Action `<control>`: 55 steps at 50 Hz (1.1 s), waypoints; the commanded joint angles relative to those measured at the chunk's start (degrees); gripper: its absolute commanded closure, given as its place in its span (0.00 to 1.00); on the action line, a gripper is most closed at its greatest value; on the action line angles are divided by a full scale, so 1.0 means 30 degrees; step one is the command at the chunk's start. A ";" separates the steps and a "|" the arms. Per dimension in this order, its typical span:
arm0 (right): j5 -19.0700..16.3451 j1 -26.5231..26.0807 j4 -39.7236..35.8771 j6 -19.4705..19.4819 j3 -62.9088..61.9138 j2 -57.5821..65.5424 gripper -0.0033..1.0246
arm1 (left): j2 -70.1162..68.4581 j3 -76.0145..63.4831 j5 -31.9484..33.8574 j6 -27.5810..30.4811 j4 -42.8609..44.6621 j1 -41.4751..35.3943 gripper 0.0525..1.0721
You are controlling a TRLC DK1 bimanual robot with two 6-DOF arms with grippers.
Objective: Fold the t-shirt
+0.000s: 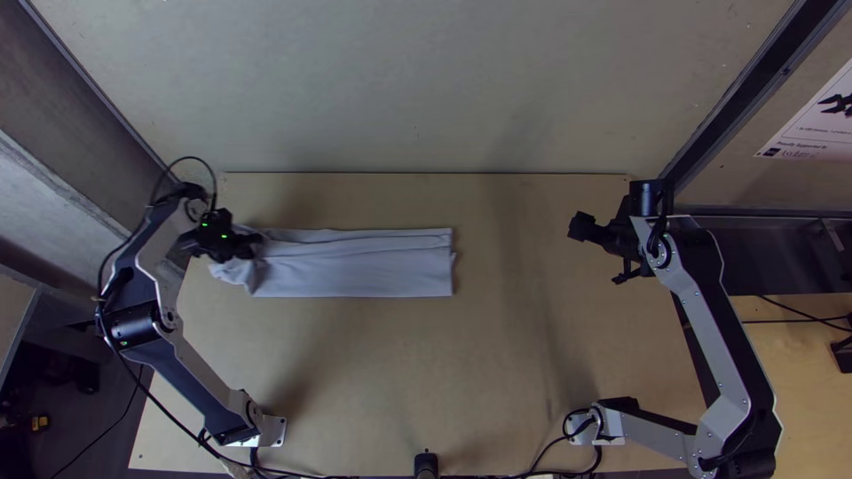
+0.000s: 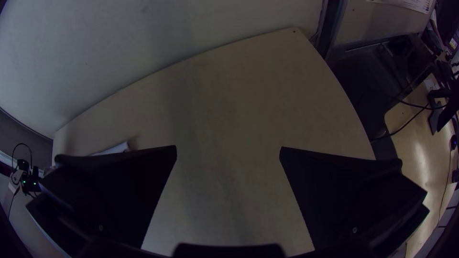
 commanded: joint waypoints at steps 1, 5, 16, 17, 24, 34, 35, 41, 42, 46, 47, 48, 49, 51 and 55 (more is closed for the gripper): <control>0.0003 0.0089 0.0347 0.0331 -0.0399 0.0031 0.04 | 0.0399 0.1394 -0.0765 0.2198 -0.0585 0.1015 0.97; 0.0003 0.0089 0.0494 0.0331 -0.0341 0.0148 0.04 | 0.0311 0.2039 -0.1732 0.3282 -0.0761 0.1513 0.97; 0.0003 0.0089 0.0728 0.0331 -0.0106 0.0382 0.04 | -0.0040 0.3767 -0.4280 0.5274 -0.1171 0.1982 0.97; 0.0003 0.0089 0.0728 0.0331 -0.0077 0.0411 0.04 | -0.0158 0.3972 -0.4515 0.5362 -0.1200 0.1923 0.97; 0.0003 0.0031 0.0728 0.0419 -0.0077 0.0411 0.04 | -0.1212 0.4763 -0.6507 0.6358 -0.1054 0.1015 0.97; 0.0032 -0.0145 0.0728 0.0477 -0.0165 0.0294 0.04 | -0.2794 0.4265 -0.8528 0.7735 -0.0702 -0.0626 0.97; 0.0032 -0.0174 0.0728 0.0477 -0.0165 0.0294 0.04 | -0.2999 0.4178 -0.8704 0.7764 -0.0673 -0.0860 0.97; 0.0032 -0.0262 0.0728 0.0477 -0.0253 0.0236 0.04 | -0.3966 0.3533 -0.9818 0.7881 -0.0673 -0.2325 0.97; 0.0032 -0.0291 0.0728 0.0477 -0.0253 0.0236 0.04 | -0.4113 0.3445 -0.9964 0.7881 -0.0702 -0.2589 0.97; 0.0032 -0.0409 0.0728 0.0477 -0.0224 0.0236 0.04 | -0.4699 0.3035 -1.0989 0.7881 -0.0878 -0.3761 0.97; 0.0032 -0.0438 0.0728 0.0477 -0.0224 0.0236 0.04 | -0.4787 0.2976 -1.1195 0.7793 -0.0878 -0.4054 0.97; 0.0032 -0.0467 0.0728 0.0477 -0.0194 0.0236 0.04 | -0.4874 0.2947 -1.1370 0.7735 -0.0936 -0.4347 0.97; 0.0032 -0.0467 0.0728 0.0477 -0.0194 0.0236 0.04 | -0.4992 0.2859 -1.1458 0.7706 -0.1141 -0.4610 0.97; 0.0032 -0.0526 0.0728 0.0448 -0.0194 0.0236 0.04 | -0.5167 0.2742 -1.1634 0.7588 -0.1376 -0.5138 0.97; 0.0032 -0.0643 0.0728 0.0448 -0.0194 0.0236 0.04 | -0.5255 0.2625 -1.2044 0.7002 -0.1845 -0.6104 0.97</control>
